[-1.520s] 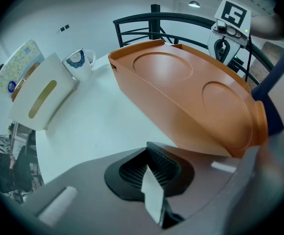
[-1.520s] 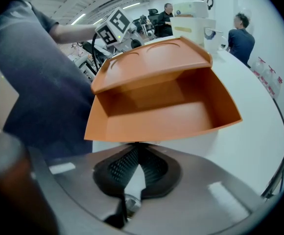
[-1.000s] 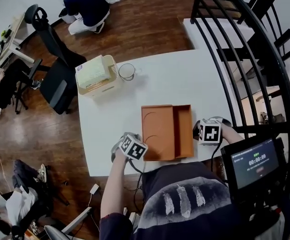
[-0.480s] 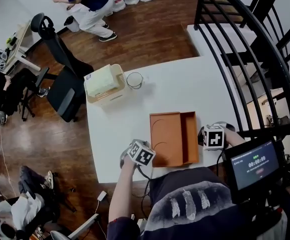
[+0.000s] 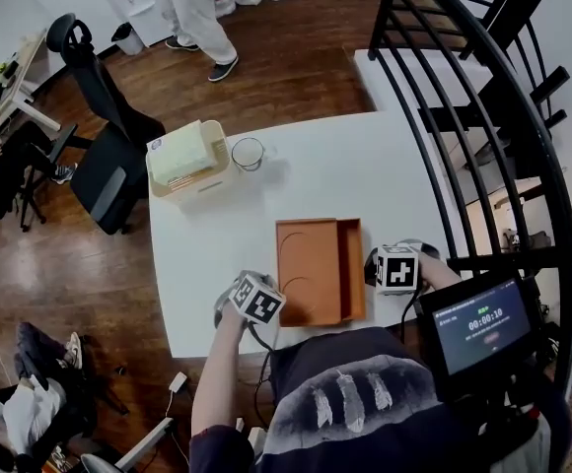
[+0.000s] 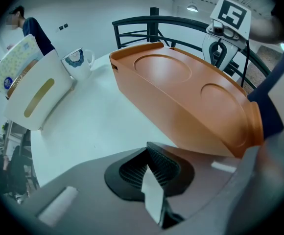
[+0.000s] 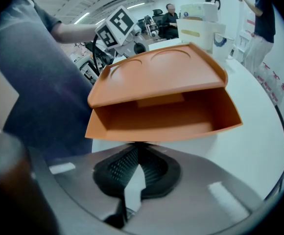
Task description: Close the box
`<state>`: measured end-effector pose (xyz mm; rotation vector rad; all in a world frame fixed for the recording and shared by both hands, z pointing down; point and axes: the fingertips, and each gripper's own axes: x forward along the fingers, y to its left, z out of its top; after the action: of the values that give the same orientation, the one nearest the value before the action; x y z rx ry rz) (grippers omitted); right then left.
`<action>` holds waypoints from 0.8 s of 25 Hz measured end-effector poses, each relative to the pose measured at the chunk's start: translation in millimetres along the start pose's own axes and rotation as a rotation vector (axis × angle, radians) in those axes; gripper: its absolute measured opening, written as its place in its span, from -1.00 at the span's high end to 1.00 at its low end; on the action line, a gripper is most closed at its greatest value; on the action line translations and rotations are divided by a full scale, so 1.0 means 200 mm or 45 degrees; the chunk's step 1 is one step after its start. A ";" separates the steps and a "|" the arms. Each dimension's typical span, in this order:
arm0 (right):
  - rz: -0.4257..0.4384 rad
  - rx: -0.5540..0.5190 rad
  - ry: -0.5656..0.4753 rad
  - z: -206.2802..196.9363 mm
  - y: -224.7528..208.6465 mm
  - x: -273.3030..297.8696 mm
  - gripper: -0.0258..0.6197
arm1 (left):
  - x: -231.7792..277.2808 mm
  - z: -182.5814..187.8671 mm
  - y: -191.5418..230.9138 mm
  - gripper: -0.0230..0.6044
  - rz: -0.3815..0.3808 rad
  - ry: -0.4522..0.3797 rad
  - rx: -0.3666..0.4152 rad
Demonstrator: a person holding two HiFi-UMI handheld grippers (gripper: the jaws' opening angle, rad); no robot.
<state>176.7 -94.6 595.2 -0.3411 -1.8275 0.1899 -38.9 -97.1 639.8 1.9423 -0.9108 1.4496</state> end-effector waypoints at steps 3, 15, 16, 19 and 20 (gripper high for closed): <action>-0.005 -0.001 0.019 0.00 -0.02 0.00 0.91 | 0.02 0.02 0.01 0.88 -0.003 -0.012 0.004; 0.000 -0.036 0.001 0.07 -0.04 0.04 0.91 | 0.03 0.01 0.03 0.88 -0.001 -0.012 -0.005; 0.000 -0.035 0.002 0.06 -0.03 0.04 0.91 | 0.03 0.01 0.02 0.88 -0.001 -0.007 0.003; 0.000 -0.041 0.002 0.07 -0.03 0.04 0.91 | 0.03 0.01 0.02 0.88 -0.001 0.000 0.016; -0.002 -0.042 0.002 0.07 -0.03 0.04 0.91 | 0.03 0.01 0.02 0.88 -0.001 -0.001 0.016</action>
<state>159.9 -97.2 600.3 -0.3630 -1.8308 0.1588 -39.4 -102.6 645.5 1.9523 -0.9037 1.4570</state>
